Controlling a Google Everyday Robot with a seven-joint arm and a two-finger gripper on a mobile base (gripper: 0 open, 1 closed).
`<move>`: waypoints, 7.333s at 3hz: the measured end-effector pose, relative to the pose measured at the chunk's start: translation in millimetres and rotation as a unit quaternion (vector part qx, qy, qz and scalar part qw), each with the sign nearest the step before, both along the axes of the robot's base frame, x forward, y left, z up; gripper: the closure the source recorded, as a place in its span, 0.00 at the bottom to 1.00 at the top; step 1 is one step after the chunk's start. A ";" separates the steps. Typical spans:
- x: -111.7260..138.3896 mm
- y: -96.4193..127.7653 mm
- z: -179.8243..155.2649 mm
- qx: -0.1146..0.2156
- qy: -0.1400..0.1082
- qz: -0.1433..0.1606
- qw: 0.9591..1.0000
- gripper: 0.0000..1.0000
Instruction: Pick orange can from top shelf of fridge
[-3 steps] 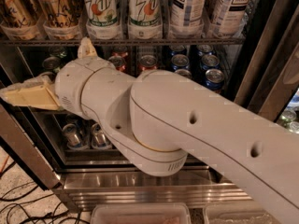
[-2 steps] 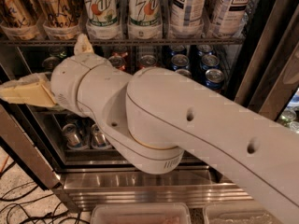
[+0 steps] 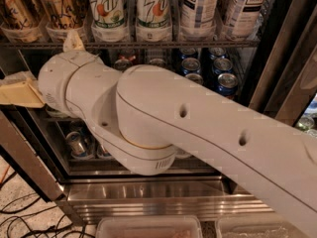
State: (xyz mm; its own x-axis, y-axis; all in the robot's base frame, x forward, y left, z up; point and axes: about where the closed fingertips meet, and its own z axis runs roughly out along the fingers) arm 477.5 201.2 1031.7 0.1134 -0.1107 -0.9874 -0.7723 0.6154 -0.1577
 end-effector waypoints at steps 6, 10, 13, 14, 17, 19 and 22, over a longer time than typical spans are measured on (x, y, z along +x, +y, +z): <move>19.5 26.0 0.7 0.022 -0.017 -0.070 0.997 0.00; 41.7 -1.0 8.6 0.017 -0.036 -0.075 0.996 0.00; 43.7 22.7 15.0 0.025 -0.041 -0.060 0.997 0.18; 43.7 22.7 15.1 0.025 -0.041 -0.060 0.997 0.42; 52.7 24.9 20.9 0.025 -0.043 -0.053 0.997 0.36; 76.9 35.1 20.8 0.035 -0.045 -0.039 0.998 0.29; 90.3 49.7 28.0 0.038 -0.061 -0.024 0.997 0.24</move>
Offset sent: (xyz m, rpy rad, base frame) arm 0.0259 0.0317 -0.0117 0.0805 0.0099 -0.1603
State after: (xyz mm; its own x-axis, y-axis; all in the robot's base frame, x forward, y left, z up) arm 567.8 250.9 1059.7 0.2288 -0.0445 -0.9725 -0.7201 0.6645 -0.1998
